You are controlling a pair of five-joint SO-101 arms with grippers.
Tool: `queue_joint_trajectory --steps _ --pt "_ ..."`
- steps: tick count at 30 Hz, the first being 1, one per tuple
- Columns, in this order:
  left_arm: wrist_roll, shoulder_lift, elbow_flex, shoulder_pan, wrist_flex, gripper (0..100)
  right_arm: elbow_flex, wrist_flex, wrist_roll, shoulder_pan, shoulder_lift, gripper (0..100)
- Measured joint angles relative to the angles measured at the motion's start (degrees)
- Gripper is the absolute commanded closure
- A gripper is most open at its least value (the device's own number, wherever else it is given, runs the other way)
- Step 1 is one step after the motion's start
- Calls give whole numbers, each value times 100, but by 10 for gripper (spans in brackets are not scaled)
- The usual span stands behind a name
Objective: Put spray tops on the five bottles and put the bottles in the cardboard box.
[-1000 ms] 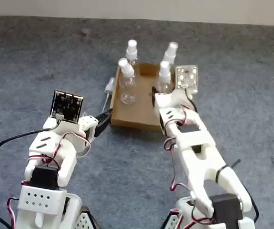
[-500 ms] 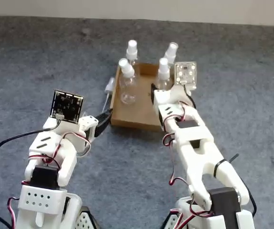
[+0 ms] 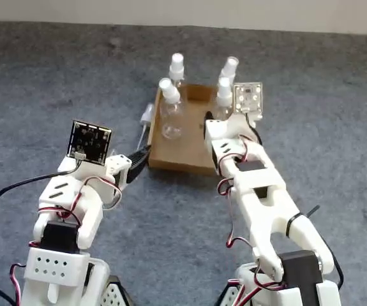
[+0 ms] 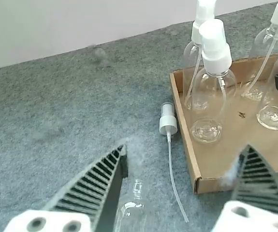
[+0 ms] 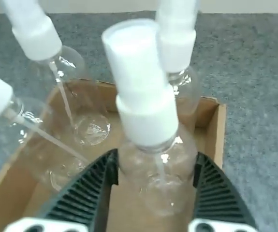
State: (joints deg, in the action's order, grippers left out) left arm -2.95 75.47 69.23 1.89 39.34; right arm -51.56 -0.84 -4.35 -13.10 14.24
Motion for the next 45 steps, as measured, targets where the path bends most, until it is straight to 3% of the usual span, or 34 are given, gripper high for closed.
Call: queue_joint_trajectory --steps 7,20,26,30,32,35,39,45 --pt "0 0 0 0 0 706 0 0 9 0 -9 720" --pt "0 0 0 0 0 706 167 519 0 0 440 717" --pt "0 0 0 0 0 711 818 2013 0 0 1486 721" --pt "0 0 -79 0 9 821 1143 3147 0 0 2233 731" --pt "0 0 -352 -132 255 848 1248 3789 0 0 2576 771" --pt "-26 -149 -985 -510 914 804 1292 4712 308 0 2910 831" --pt "-316 -1108 -1802 -870 1591 744 1292 5336 914 0 3024 839" --pt "-413 -3499 -3385 -888 1811 741 870 5732 1011 0 3068 839"
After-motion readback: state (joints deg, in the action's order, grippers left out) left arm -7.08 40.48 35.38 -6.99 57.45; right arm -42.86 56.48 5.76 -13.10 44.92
